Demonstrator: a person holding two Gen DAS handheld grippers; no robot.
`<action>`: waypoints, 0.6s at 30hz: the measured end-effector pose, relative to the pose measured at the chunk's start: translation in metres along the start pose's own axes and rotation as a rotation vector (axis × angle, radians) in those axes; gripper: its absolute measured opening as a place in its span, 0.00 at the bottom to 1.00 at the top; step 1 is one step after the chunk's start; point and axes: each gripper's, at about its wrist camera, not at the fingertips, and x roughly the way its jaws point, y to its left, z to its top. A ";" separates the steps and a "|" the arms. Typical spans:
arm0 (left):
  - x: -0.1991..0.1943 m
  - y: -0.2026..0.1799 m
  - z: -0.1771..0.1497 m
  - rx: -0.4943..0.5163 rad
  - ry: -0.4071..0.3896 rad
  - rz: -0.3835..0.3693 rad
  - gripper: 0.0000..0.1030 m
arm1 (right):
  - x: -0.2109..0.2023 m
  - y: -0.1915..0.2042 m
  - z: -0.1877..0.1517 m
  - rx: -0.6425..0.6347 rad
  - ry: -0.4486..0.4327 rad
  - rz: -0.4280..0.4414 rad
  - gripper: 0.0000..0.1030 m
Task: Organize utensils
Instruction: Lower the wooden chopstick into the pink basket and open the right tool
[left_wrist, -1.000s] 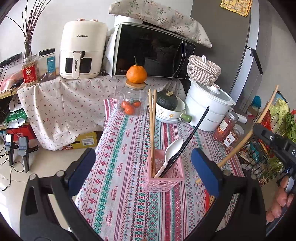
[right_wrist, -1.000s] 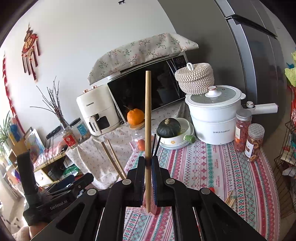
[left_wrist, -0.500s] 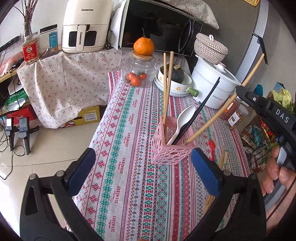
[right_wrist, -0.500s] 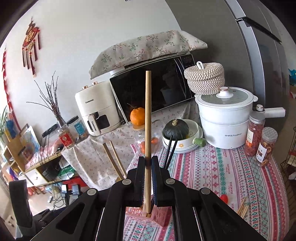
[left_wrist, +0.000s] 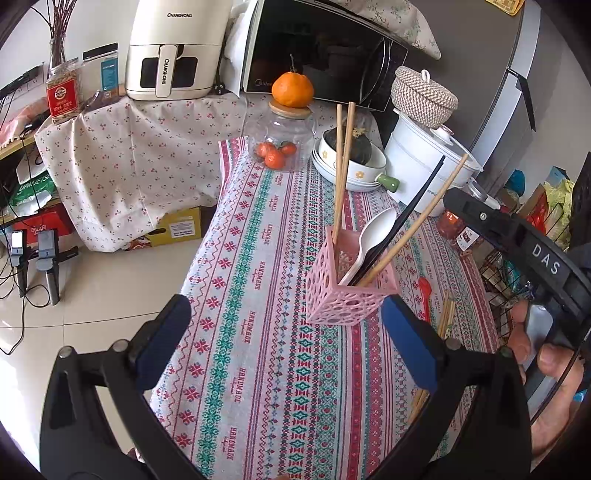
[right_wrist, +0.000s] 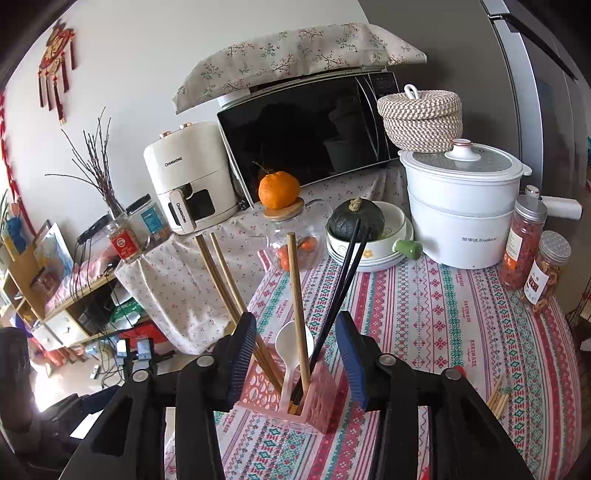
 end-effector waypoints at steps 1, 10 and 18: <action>0.000 0.000 0.000 0.001 0.000 0.000 1.00 | -0.004 -0.001 0.000 0.003 -0.005 0.002 0.61; -0.005 -0.011 -0.005 0.033 -0.010 0.036 1.00 | -0.041 -0.018 0.001 0.017 0.001 -0.041 1.00; -0.012 -0.030 -0.010 0.066 -0.061 0.035 1.00 | -0.059 -0.054 -0.016 -0.004 0.055 -0.166 1.00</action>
